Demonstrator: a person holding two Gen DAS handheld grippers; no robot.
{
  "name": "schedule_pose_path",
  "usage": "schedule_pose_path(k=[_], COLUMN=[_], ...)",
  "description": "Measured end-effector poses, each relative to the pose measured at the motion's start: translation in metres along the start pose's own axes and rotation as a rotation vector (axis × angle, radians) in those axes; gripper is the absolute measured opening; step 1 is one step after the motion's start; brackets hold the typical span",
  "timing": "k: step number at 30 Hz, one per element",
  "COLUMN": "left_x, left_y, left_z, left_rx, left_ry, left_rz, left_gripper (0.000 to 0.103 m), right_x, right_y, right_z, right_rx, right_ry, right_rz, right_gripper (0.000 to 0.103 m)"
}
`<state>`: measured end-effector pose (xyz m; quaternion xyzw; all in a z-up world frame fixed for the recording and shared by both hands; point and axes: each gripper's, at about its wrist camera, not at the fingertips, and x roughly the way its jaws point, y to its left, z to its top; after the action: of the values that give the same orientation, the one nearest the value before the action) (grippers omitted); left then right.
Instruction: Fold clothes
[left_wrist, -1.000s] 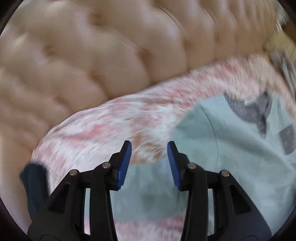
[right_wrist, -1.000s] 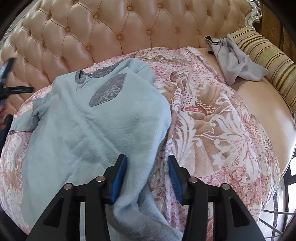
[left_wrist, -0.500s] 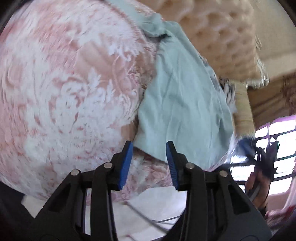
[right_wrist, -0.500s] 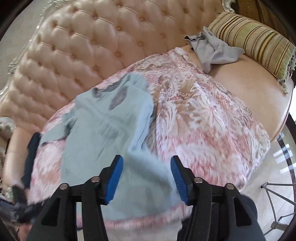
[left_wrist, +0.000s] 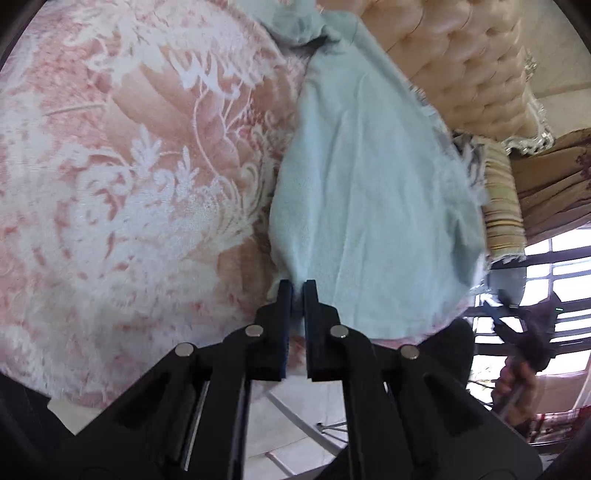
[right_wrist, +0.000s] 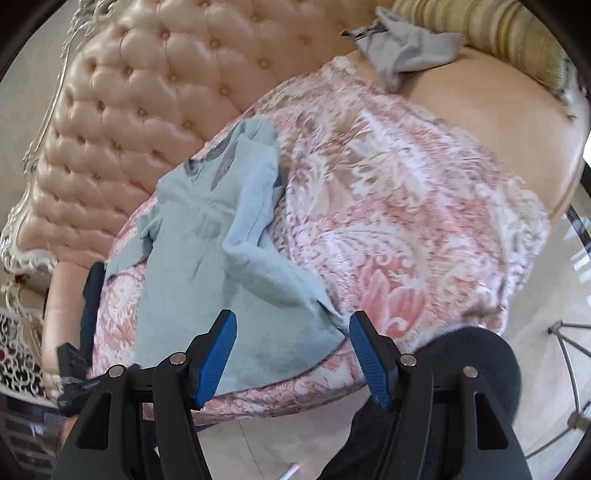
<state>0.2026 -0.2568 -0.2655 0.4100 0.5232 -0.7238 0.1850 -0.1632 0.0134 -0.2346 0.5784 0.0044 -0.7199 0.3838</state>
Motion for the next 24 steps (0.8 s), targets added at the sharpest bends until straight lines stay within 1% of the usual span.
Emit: schedule_pose_path(k=[1,5,8,10,11,12,13,14,17,21,23,24], left_x=[-0.003,-0.004,-0.001,0.001,0.002,0.003,0.003,0.001,-0.015,-0.049,-0.066,-0.068], left_y=[-0.003,-0.005,-0.003,-0.002,-0.002,-0.003,-0.004,-0.004,-0.008,-0.027,-0.034,-0.033], left_z=[0.0,-0.002,-0.004,-0.004,-0.005,-0.005,-0.005,-0.005,-0.005,-0.012,-0.02,-0.024], left_rx=[0.007,0.013,0.009,0.006,0.006,0.005,0.007,0.01,0.017,0.08,0.119,0.124], left_ry=[-0.006,-0.008,-0.002,0.001,0.001,0.001,-0.001,-0.004,-0.022,-0.057,-0.072,-0.068], left_rz=[-0.001,0.006,0.016,0.021,0.02,0.02,0.016,0.012,-0.014,-0.062,-0.067,-0.061], left_gripper=[0.007,0.007,0.007,0.007,0.007,0.007,0.007,0.007,0.007,0.007,0.007,0.007], right_x=[0.006,0.028,0.038,0.048,0.054,0.055,0.057,0.049,0.025,-0.013,-0.03,-0.035], right_y=[0.003,0.017,0.034,0.042,0.043,0.044,0.045,0.046,0.048,0.061,0.066,0.07], right_z=[0.001,0.008,0.009,0.006,0.006,0.005,0.004,0.004,0.005,0.009,0.01,0.008], right_rx=[-0.026,-0.161,-0.284,-0.36,-0.367,-0.358,-0.348,-0.326,-0.269,-0.244,-0.243,-0.248], right_ry=[0.003,0.0,-0.01,0.015,0.048,0.069,0.088,0.079,0.053,0.006,-0.005,0.003], right_rz=[-0.013,-0.127,-0.178,-0.19,-0.169,-0.148,-0.127,-0.099,-0.02,0.026,0.042,0.049], right_gripper=[0.064,0.064,0.064,0.064,0.055,0.024,0.008,0.006,0.006,0.006,0.006,0.006])
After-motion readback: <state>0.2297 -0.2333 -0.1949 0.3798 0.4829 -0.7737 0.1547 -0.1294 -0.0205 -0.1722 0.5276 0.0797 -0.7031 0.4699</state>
